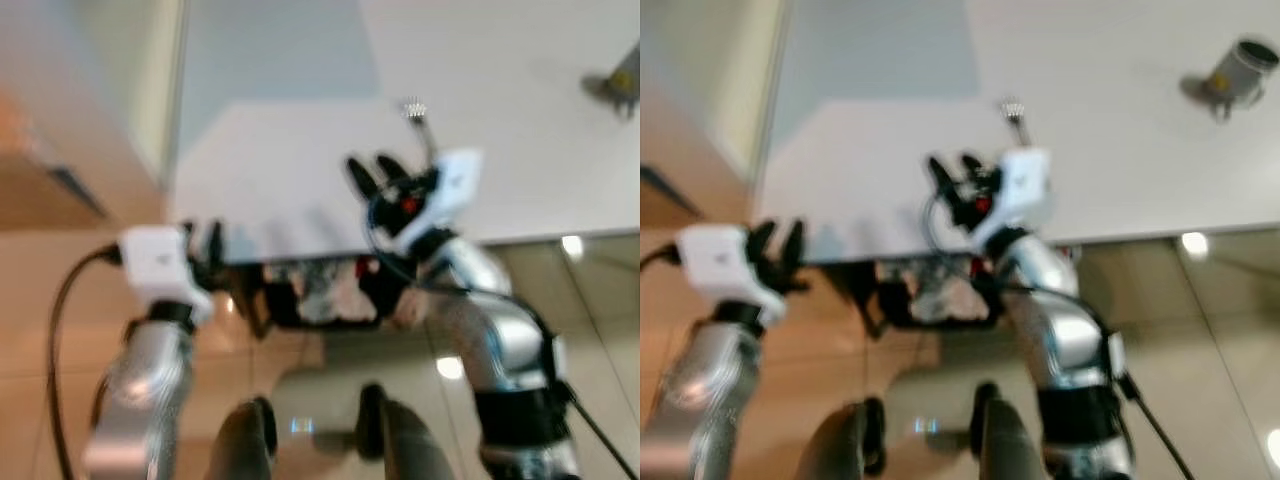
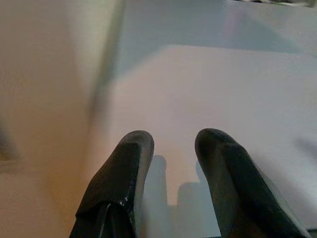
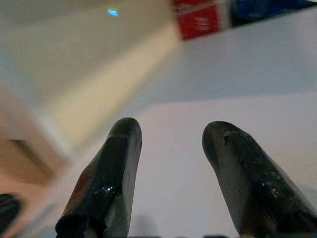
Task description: Setting the table
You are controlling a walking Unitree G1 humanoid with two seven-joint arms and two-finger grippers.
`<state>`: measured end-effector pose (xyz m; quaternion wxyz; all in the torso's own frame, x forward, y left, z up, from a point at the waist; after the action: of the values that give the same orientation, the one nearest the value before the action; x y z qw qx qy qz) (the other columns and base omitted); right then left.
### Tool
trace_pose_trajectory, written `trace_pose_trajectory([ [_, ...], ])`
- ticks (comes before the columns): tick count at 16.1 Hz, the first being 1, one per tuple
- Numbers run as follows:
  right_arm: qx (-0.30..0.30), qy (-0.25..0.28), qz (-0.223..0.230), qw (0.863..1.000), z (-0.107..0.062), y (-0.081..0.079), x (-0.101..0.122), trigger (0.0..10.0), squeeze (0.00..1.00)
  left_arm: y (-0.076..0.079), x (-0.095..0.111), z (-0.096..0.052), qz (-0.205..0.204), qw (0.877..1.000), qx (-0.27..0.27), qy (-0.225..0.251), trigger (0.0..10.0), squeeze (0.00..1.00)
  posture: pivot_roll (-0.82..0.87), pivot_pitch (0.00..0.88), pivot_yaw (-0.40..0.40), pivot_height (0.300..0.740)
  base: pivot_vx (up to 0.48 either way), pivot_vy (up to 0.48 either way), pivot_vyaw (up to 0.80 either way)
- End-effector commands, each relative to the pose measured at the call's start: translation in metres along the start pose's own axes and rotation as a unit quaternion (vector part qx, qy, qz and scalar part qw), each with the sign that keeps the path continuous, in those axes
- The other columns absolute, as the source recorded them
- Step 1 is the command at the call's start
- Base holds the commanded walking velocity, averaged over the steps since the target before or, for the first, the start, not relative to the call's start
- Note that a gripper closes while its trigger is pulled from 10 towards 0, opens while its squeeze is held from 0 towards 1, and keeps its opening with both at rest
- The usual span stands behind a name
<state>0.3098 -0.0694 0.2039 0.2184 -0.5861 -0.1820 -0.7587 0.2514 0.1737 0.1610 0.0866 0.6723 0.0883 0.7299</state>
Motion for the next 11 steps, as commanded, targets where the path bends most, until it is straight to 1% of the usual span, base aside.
trace_pose_trajectory([
  [1,0.0,-0.003,-0.005,1.0,-0.004,0.003,0.001,10.0,0.0,0.004,0.001,0.001,-0.008,1.0,-0.013,0.002,10.0,0.0,-0.06,0.184,-0.023,0.74,0.0,0.48,0.0],
  [2,0.009,-0.013,-0.027,1.0,-0.003,0.002,-0.001,10.0,0.0,0.005,0.006,0.007,-0.001,1.0,-0.022,0.013,10.0,0.0,-0.06,0.167,-0.022,0.74,0.0,0.48,0.0],
  [3,0.006,-0.024,-0.041,0.999,-0.001,0.002,-0.005,10.0,0.0,0.005,0.007,0.01,0.002,1.0,-0.025,0.015,10.0,0.0,-0.06,0.158,-0.021,0.74,0.0,0.48,0.0],
  [4,-0.001,-0.031,-0.052,0.998,0.001,0.002,-0.008,10.0,0.0,0.004,0.006,0.012,0.004,1.0,-0.026,0.015,10.0,0.0,-0.06,0.151,-0.018,0.74,0.0,0.48,0.0],
  [5,-0.016,-0.038,-0.081,0.996,0.003,0.002,-0.011,10.0,0.0,0.003,0.003,0.014,0.004,1.0,-0.025,0.012,10.0,0.0,-0.05,0.142,-0.019,0.74,0.0,0.48,0.0],
  [6,-0.015,-0.044,-0.088,0.995,0.003,0.002,-0.013,10.0,0.0,0.002,0.002,0.015,0.005,1.0,-0.025,0.01,10.0,0.0,-0.05,0.139,-0.018,0.74,0.0,0.48,0.0],
  [7,-0.014,-0.052,-0.09,0.994,0.006,0.0,-0.019,10.0,0.0,0.001,-0.001,0.017,0.009,1.0,-0.025,0.006,10.0,0.0,-0.05,0.134,-0.015,0.74,0.0,0.48,0.0],
  [10,-0.001,-0.06,-0.066,0.996,0.006,-0.003,-0.024,10.0,0.0,0.004,0.006,0.025,0.009,0.999,-0.031,0.019,10.0,0.0,-0.04,0.126,-0.016,0.74,0.0,0.48,0.0],
  [11,0.002,-0.062,-0.065,0.996,0.008,-0.004,-0.025,10.0,0.0,0.003,0.007,0.026,0.009,0.999,-0.032,0.021,10.0,0.0,-0.04,0.122,-0.011,0.74,0.0,0.48,0.0],
])
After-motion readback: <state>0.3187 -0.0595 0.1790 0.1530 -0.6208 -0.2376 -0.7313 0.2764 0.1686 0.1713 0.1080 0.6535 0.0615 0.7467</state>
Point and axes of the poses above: a point about 5 cm out from each wrist's last joint towards the gripper, its own z axis pointing out of the wrist towards the gripper, its own x axis along the axis of the wrist's last joint, y = z × x, the point moved 1 cm from there along z, pointing out of the wrist towards the gripper, and after that the axes turned 13 degrees about -z, right-handed, at the moved point
